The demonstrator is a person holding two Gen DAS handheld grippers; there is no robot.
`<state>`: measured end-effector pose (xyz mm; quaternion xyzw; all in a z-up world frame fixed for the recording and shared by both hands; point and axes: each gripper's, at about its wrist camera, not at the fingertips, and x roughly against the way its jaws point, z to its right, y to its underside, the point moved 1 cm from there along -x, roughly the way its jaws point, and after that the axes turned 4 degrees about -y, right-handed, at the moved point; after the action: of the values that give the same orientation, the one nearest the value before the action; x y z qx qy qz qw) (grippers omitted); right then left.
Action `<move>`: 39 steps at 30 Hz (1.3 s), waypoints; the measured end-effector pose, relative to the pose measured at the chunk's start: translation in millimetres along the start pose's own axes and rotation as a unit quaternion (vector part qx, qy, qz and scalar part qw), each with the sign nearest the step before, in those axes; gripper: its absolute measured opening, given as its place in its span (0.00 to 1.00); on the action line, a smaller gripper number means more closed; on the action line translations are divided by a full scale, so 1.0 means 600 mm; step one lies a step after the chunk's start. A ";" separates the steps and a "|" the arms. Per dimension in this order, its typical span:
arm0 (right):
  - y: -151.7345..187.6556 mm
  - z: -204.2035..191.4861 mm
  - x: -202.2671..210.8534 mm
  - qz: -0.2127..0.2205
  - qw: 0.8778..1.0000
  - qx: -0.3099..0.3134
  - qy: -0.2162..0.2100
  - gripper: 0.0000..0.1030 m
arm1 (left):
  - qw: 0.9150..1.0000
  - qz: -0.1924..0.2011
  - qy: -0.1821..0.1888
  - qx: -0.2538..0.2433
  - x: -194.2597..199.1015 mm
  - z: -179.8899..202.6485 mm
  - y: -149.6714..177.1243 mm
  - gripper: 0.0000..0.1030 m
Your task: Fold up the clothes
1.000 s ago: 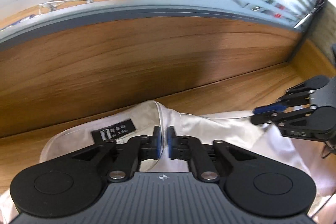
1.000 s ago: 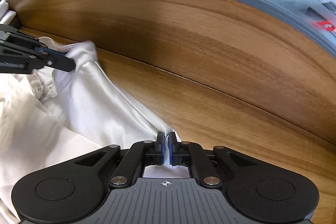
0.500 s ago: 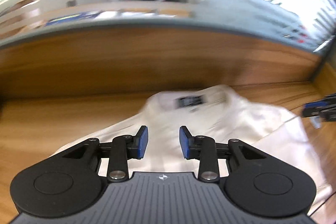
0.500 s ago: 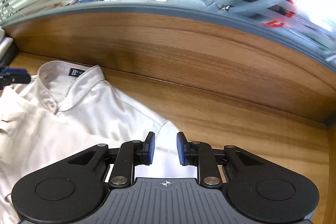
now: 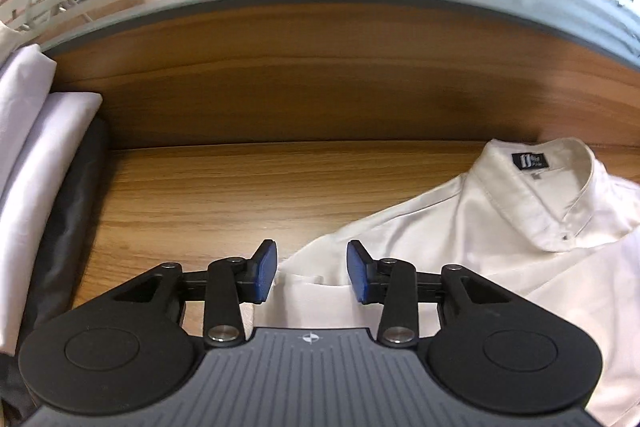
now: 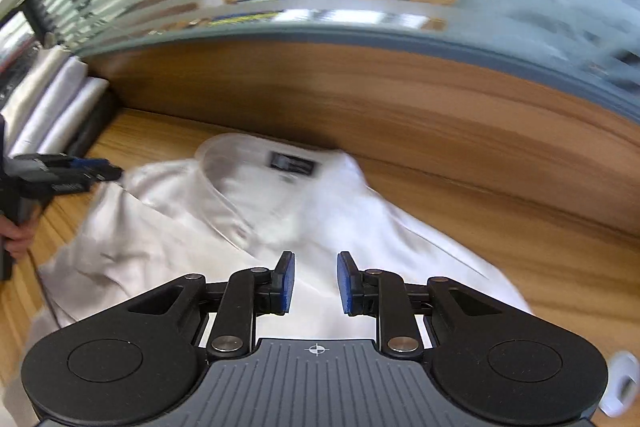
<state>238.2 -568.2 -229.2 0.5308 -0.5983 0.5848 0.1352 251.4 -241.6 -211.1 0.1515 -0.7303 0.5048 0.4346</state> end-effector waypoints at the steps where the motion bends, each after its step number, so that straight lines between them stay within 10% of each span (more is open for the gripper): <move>1: -0.011 -0.009 -0.011 0.000 1.000 0.004 -0.008 0.27 | 1.000 -0.003 0.005 -0.005 -0.008 -0.002 0.000 0.42; 15: -0.123 -0.113 -0.200 -0.036 0.997 0.033 -0.064 0.31 | 0.999 0.003 0.032 -0.018 -0.044 -0.002 0.015 0.55; 17: -0.122 -0.115 -0.213 -0.052 0.996 0.038 -0.069 0.27 | 0.999 0.009 0.037 -0.022 -0.038 -0.001 0.017 0.12; 18: -0.121 -0.117 -0.216 -0.056 0.995 0.044 -0.070 0.05 | 0.999 0.011 0.029 -0.028 -0.036 0.001 0.018 0.11; 22: -0.122 -0.125 -0.211 -0.032 0.995 0.075 -0.061 0.04 | 0.999 0.026 0.000 -0.026 -0.032 0.000 0.016 0.10; 29: -0.115 -0.135 -0.200 -0.004 0.992 0.126 -0.022 0.28 | 0.999 0.034 0.000 0.004 -0.022 -0.006 -0.007 0.44; 39: -0.070 -0.088 0.001 0.049 0.997 0.056 0.007 0.31 | 0.996 0.065 -0.001 0.057 0.160 -0.080 0.015 0.53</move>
<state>247.3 -513.8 -190.5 0.5032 -0.5891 0.6271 0.0808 213.2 -174.9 -135.7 0.1292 -0.7089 0.5728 0.3907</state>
